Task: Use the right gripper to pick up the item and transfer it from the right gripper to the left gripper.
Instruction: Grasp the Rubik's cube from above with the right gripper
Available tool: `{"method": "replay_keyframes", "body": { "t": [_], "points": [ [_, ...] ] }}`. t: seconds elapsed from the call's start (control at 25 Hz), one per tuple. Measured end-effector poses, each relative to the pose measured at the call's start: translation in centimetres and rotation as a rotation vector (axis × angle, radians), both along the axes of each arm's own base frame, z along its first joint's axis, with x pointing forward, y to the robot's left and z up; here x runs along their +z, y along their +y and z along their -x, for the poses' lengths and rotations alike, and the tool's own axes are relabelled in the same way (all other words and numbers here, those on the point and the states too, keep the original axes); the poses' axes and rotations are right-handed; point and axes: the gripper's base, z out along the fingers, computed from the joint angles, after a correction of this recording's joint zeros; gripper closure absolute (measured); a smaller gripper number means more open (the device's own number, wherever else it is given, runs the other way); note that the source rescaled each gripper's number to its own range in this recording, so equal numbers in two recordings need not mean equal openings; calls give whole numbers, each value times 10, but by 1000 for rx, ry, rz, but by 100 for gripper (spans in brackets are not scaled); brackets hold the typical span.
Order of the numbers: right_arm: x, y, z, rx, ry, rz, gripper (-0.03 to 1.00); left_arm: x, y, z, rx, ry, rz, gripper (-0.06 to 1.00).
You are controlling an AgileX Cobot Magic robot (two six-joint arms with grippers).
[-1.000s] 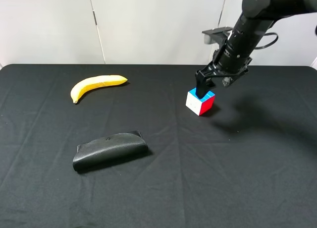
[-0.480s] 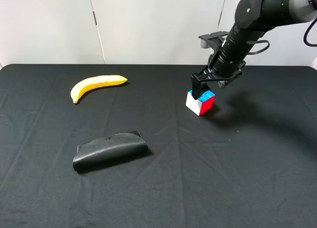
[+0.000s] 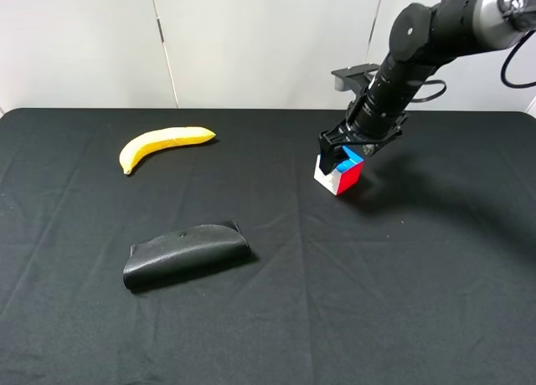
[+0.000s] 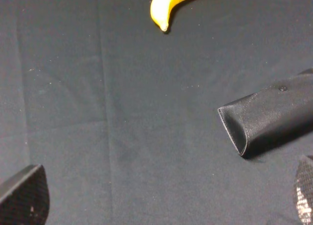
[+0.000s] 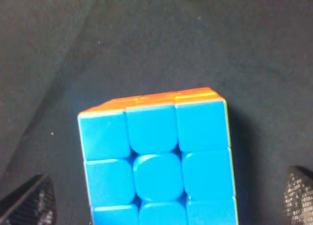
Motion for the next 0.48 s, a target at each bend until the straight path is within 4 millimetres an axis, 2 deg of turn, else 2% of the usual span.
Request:
{"method": "replay_keyframes", "body": {
  "t": [0.48],
  "points": [
    [-24,2,-8,-7,5,2,-3,0,0,0,0,0,0,-6]
  ]
}}
